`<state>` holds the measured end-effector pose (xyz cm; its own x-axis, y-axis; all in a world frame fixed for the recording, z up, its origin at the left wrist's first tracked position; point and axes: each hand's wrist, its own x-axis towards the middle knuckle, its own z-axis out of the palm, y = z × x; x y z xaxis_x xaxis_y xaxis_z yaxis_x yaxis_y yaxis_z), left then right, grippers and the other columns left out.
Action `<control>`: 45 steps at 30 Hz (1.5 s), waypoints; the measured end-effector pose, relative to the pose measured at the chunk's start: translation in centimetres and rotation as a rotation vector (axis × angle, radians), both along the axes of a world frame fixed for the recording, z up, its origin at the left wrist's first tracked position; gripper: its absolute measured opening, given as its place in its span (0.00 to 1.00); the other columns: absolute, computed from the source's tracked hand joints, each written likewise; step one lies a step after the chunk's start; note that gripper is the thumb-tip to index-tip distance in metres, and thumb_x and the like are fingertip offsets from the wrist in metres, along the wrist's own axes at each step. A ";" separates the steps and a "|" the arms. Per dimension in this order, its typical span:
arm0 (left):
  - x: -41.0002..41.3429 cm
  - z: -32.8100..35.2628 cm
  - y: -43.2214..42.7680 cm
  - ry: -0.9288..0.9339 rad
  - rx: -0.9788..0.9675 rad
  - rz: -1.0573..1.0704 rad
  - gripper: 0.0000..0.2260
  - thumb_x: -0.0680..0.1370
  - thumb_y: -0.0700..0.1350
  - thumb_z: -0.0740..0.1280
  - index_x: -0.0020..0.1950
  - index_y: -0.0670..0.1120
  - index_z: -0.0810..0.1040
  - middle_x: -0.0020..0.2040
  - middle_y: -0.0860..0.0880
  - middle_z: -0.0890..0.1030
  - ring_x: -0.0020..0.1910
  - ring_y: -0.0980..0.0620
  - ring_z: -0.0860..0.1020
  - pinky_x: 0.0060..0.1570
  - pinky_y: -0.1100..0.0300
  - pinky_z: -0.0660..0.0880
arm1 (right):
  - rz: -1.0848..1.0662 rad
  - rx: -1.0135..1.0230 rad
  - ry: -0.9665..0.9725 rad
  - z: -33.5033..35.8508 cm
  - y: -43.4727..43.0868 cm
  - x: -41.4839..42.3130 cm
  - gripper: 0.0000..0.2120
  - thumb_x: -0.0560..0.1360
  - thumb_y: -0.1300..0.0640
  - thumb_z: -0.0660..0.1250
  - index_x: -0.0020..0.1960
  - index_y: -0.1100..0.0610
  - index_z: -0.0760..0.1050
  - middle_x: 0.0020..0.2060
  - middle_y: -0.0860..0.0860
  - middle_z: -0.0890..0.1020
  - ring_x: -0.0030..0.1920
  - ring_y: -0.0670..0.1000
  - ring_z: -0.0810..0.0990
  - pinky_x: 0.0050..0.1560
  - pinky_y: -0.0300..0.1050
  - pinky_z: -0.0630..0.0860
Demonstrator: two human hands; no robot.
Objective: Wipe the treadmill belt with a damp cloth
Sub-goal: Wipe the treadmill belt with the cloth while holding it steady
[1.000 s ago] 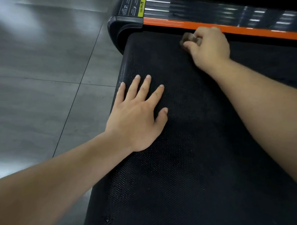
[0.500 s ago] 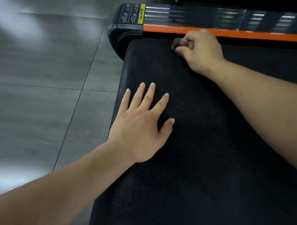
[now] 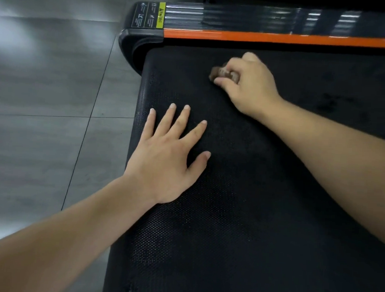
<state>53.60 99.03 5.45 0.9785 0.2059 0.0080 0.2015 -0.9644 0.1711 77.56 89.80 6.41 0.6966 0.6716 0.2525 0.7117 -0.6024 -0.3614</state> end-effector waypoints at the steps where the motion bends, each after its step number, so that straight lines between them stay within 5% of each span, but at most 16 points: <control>1: 0.0 0.0 0.0 -0.002 -0.002 -0.004 0.32 0.80 0.66 0.43 0.82 0.56 0.55 0.84 0.45 0.52 0.83 0.45 0.45 0.80 0.41 0.41 | 0.041 -0.016 -0.014 0.1 -0.9 -0.3 0.12 0.77 0.43 0.67 0.52 0.51 0.78 0.47 0.51 0.73 0.45 0.51 0.72 0.44 0.45 0.68; 5: 0.1 -0.2 0.0 -0.006 -0.001 0.006 0.32 0.80 0.66 0.44 0.82 0.57 0.56 0.84 0.46 0.52 0.83 0.46 0.46 0.80 0.42 0.42 | -0.308 0.082 -0.003 0.8 -2.9 1.8 0.14 0.75 0.40 0.66 0.52 0.49 0.79 0.51 0.51 0.77 0.50 0.53 0.77 0.46 0.43 0.70; 9: 0.2 -0.2 0.0 0.003 0.017 0.016 0.32 0.79 0.66 0.44 0.82 0.57 0.56 0.84 0.46 0.53 0.83 0.46 0.47 0.80 0.42 0.44 | 0.039 -0.040 -0.061 0.0 -4.2 -4.0 0.16 0.77 0.38 0.63 0.47 0.51 0.77 0.45 0.51 0.71 0.43 0.51 0.71 0.43 0.45 0.66; 14: 0.2 -0.2 0.1 -0.003 0.013 0.020 0.32 0.79 0.66 0.44 0.82 0.57 0.57 0.84 0.47 0.53 0.83 0.46 0.47 0.80 0.42 0.43 | -0.241 0.038 -0.036 0.8 -7.0 -2.8 0.13 0.77 0.40 0.65 0.48 0.51 0.77 0.46 0.51 0.71 0.46 0.54 0.74 0.43 0.44 0.65; 18: 0.3 -0.2 -0.1 0.010 0.019 0.033 0.32 0.79 0.66 0.44 0.82 0.58 0.57 0.84 0.47 0.53 0.83 0.47 0.46 0.80 0.42 0.43 | 0.187 -0.052 -0.011 0.3 -8.0 -8.1 0.12 0.77 0.42 0.67 0.47 0.52 0.78 0.41 0.51 0.71 0.42 0.52 0.72 0.39 0.46 0.67; 22: 0.2 -0.1 0.0 0.009 -0.001 0.040 0.32 0.78 0.67 0.44 0.82 0.58 0.56 0.84 0.48 0.52 0.83 0.48 0.46 0.80 0.44 0.42 | -0.168 -0.005 -0.047 0.9 -8.7 -6.2 0.14 0.77 0.42 0.65 0.47 0.53 0.77 0.43 0.51 0.70 0.44 0.55 0.74 0.39 0.45 0.65; 26: 0.2 -0.1 -0.1 0.006 0.006 0.041 0.33 0.78 0.66 0.44 0.82 0.59 0.57 0.84 0.48 0.52 0.83 0.48 0.46 0.80 0.45 0.41 | 0.211 -0.009 -0.058 -0.5 -10.5 -12.6 0.15 0.76 0.42 0.65 0.44 0.54 0.78 0.39 0.50 0.69 0.39 0.52 0.71 0.37 0.44 0.65; 31: 0.1 0.0 0.0 0.014 0.000 0.046 0.32 0.79 0.66 0.45 0.82 0.59 0.56 0.84 0.49 0.51 0.83 0.49 0.45 0.80 0.46 0.40 | -0.132 0.035 -0.027 0.6 -12.5 -10.4 0.14 0.76 0.41 0.66 0.46 0.52 0.79 0.40 0.50 0.70 0.42 0.56 0.74 0.38 0.46 0.70; 35: 0.1 0.0 -0.1 0.010 -0.005 0.037 0.31 0.79 0.66 0.45 0.82 0.59 0.56 0.84 0.49 0.52 0.83 0.48 0.46 0.80 0.46 0.41 | 0.326 -0.043 0.009 0.1 -14.5 -16.5 0.17 0.76 0.40 0.63 0.47 0.53 0.81 0.39 0.50 0.71 0.37 0.51 0.71 0.35 0.44 0.69; 40: -0.1 0.3 -0.3 -0.042 -0.038 0.030 0.30 0.81 0.64 0.48 0.82 0.56 0.58 0.84 0.46 0.51 0.83 0.47 0.46 0.80 0.48 0.44 | -0.062 0.039 -0.035 0.7 -15.5 -11.9 0.16 0.75 0.41 0.66 0.46 0.53 0.81 0.39 0.50 0.71 0.40 0.54 0.73 0.37 0.47 0.71; 43: -0.3 0.7 -0.5 -0.107 -0.081 -0.056 0.26 0.84 0.54 0.58 0.82 0.52 0.60 0.83 0.45 0.54 0.81 0.45 0.55 0.78 0.48 0.53 | 0.234 0.000 0.002 0.0 -17.1 -16.0 0.17 0.75 0.40 0.64 0.47 0.53 0.82 0.39 0.49 0.71 0.37 0.50 0.71 0.36 0.44 0.69; 45: 0.2 1.0 -1.4 -0.091 -0.128 -0.076 0.23 0.84 0.49 0.60 0.80 0.51 0.64 0.82 0.46 0.60 0.80 0.46 0.58 0.78 0.47 0.52 | 0.215 0.005 0.001 0.3 -18.2 -14.3 0.14 0.75 0.43 0.67 0.46 0.53 0.82 0.38 0.49 0.72 0.38 0.50 0.72 0.37 0.46 0.72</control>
